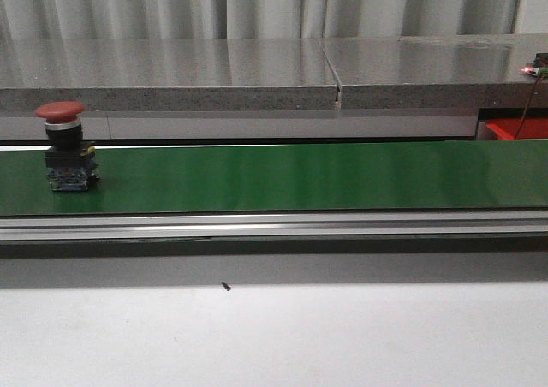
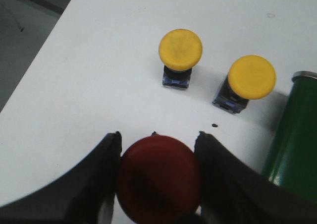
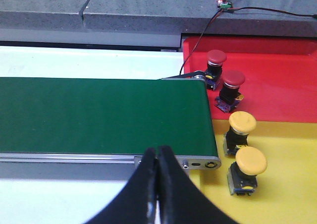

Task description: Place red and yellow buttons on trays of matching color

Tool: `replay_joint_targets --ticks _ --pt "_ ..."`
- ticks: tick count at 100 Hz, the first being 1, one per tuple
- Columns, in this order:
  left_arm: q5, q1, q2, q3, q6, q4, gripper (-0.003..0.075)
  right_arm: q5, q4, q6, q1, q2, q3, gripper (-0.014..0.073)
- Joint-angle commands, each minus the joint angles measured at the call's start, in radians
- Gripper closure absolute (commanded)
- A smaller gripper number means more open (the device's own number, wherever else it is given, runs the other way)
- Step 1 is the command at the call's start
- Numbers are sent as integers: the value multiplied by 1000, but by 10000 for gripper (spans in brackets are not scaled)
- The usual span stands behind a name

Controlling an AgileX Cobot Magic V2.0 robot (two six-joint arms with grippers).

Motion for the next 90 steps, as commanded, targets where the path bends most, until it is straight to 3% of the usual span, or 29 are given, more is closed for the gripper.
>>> replay_joint_targets --ticks 1,45,76,84,90 --pt "-44 -30 -80 -11 -1 -44 584 -72 6 -6 3 1 -24 661" --pt "2 -224 -100 9 -1 -68 584 -72 6 -6 3 1 -24 661" --pt "-38 -244 -98 72 -1 -74 580 -72 6 -6 3 1 -24 661" --pt "-38 -244 -98 75 -1 -82 538 -72 6 -6 3 1 -24 661" --pt "-34 -244 -98 75 -1 -96 453 -72 6 -6 3 1 -24 661"
